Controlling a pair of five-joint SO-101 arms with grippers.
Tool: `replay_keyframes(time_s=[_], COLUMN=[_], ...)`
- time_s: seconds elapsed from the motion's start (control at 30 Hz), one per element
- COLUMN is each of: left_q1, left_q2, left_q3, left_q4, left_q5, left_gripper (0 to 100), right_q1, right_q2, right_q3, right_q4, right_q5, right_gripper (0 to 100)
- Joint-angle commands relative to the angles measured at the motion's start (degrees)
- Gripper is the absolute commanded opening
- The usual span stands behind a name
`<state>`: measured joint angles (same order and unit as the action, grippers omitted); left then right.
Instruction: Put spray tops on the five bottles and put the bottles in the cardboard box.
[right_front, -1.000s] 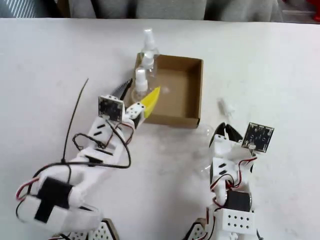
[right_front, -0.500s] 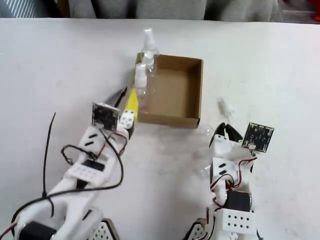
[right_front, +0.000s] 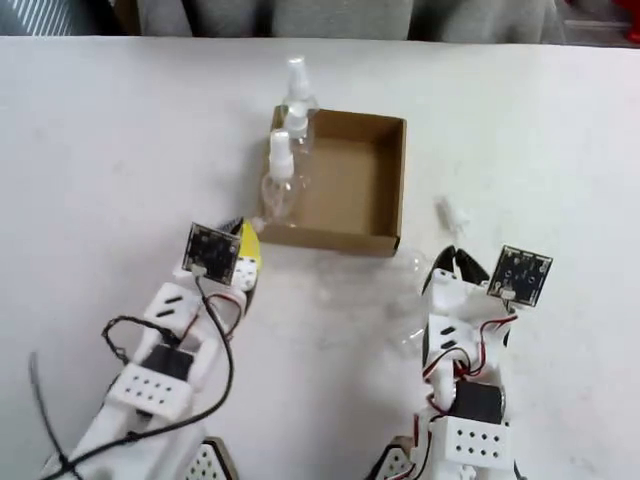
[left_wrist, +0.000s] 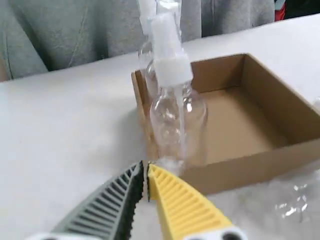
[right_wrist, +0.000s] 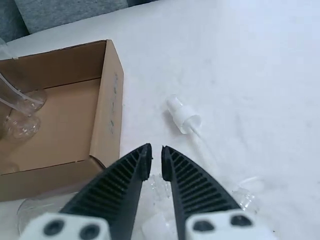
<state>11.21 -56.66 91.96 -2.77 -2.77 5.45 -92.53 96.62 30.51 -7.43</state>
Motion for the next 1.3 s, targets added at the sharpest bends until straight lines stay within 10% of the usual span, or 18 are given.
replay_keyframes(time_s=[0.0, 0.2, 0.7, 1.27], left_q1=[-4.70, -10.33, -12.70, -12.70], left_q2=[-10.77, -22.37, -41.45, -42.24], left_q3=[-3.08, -2.46, 5.45, 5.45], left_q4=[22.07, 41.23, 60.22, 61.71], left_q5=[-0.53, -0.62, -11.08, -12.92], left_gripper=[2, 2, 2, 2], right_q1=[0.66, 0.22, -21.93, -29.93], right_q2=[0.04, -0.40, 0.13, 30.90], right_q3=[0.53, -1.14, -6.42, -22.86], right_q4=[-0.66, -1.63, -7.34, -2.95], right_q5=[0.88, 0.88, 0.88, 0.88], right_gripper=[1.7, 1.7, 1.6, 1.6])
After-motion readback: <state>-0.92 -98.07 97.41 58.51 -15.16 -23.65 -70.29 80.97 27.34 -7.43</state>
